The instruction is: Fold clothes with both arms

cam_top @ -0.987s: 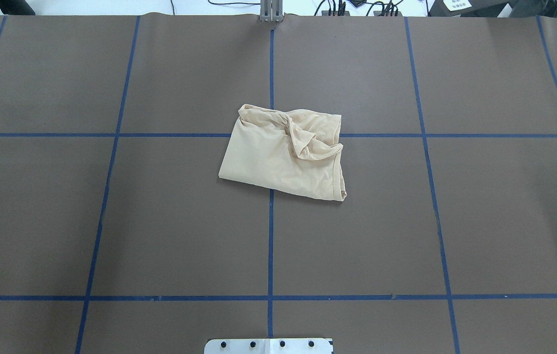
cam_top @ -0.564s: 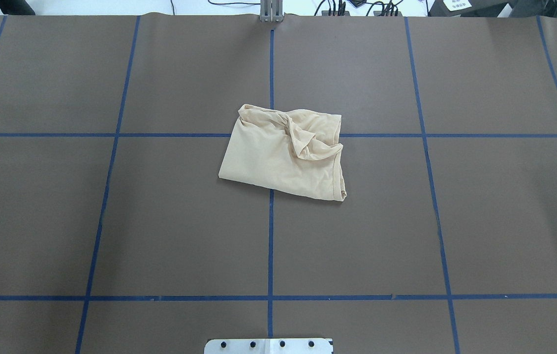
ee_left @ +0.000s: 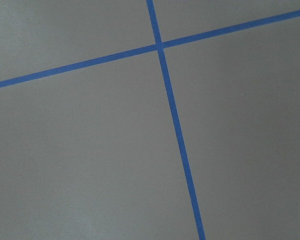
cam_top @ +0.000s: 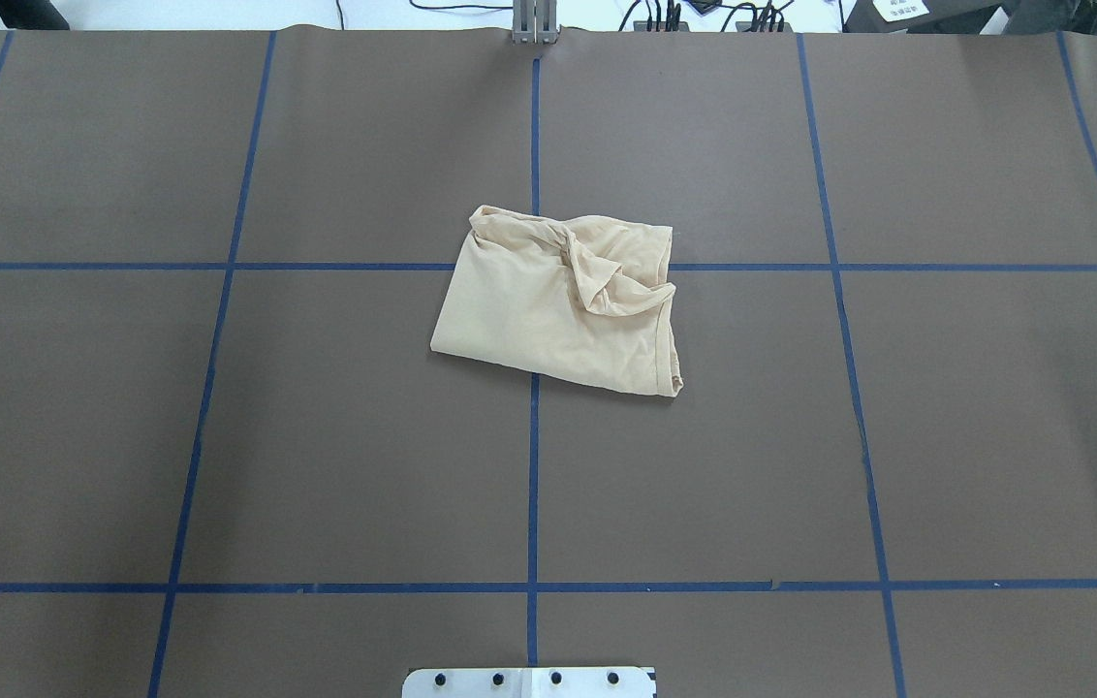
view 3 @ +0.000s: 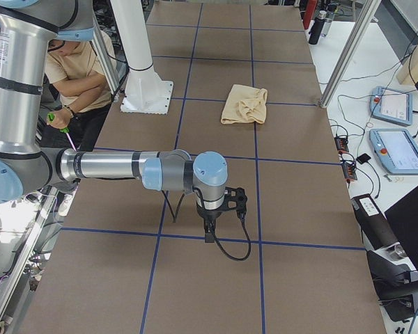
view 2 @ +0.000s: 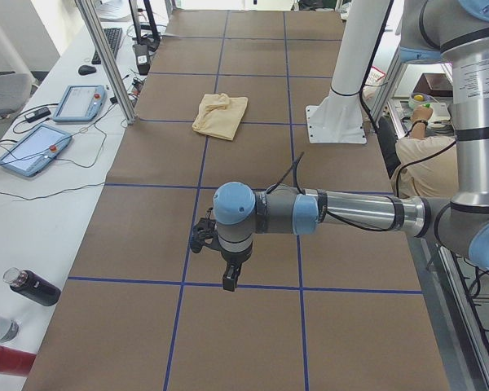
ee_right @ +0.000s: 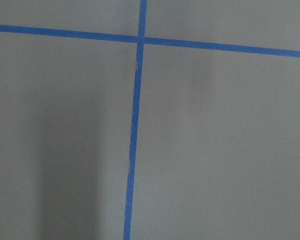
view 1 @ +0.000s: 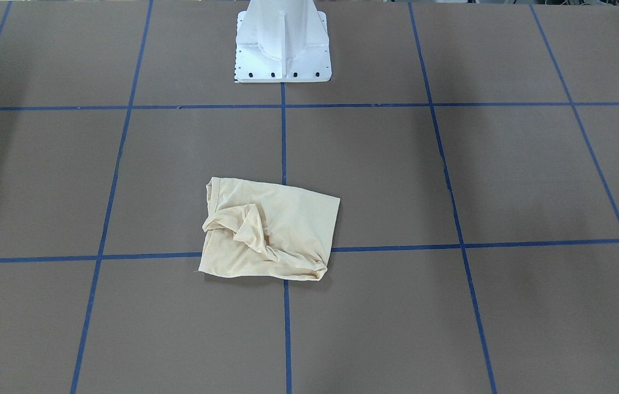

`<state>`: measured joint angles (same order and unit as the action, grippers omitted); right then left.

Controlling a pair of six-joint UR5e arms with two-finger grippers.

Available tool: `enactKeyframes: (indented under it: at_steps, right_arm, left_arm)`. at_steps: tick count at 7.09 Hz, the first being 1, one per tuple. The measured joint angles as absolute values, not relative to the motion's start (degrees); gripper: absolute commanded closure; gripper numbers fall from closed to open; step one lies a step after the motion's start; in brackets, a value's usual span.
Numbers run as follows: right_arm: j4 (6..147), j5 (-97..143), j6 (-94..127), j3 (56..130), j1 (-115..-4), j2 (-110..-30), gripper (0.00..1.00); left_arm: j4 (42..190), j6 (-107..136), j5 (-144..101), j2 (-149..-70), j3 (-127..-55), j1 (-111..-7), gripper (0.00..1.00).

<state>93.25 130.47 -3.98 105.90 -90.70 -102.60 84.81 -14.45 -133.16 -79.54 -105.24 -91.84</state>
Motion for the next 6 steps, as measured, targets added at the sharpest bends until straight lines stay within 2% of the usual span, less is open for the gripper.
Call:
enactKeyframes:
  at_steps: [6]
  right_arm:
    - [93.22, 130.34, -3.95, 106.07, -90.70, -102.57, 0.00]
  left_arm:
    - [84.81, -14.41, -133.05, -79.12, -104.67, -91.85, 0.00]
